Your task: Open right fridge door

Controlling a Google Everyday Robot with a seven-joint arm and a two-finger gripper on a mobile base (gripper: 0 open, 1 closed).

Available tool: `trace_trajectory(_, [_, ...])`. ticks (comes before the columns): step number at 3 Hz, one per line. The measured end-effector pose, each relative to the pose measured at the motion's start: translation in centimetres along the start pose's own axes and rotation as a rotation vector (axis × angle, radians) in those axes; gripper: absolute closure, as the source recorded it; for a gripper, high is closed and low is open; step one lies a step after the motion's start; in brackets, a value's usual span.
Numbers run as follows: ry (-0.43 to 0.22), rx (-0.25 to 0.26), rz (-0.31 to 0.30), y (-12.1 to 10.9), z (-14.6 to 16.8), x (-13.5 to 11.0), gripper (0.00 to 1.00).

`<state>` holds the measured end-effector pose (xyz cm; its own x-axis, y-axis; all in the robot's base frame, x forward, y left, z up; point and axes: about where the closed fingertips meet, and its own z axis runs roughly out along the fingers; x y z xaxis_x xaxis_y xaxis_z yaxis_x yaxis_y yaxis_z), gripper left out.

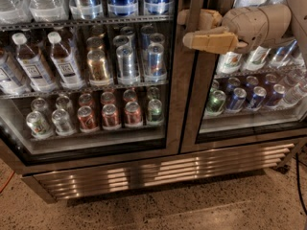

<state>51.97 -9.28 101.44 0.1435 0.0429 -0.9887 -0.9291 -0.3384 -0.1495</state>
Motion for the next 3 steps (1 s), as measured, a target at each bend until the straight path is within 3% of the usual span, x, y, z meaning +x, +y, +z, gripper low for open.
trace_trajectory(3, [0.000,0.000,0.000,0.00,0.01,0.00,0.11])
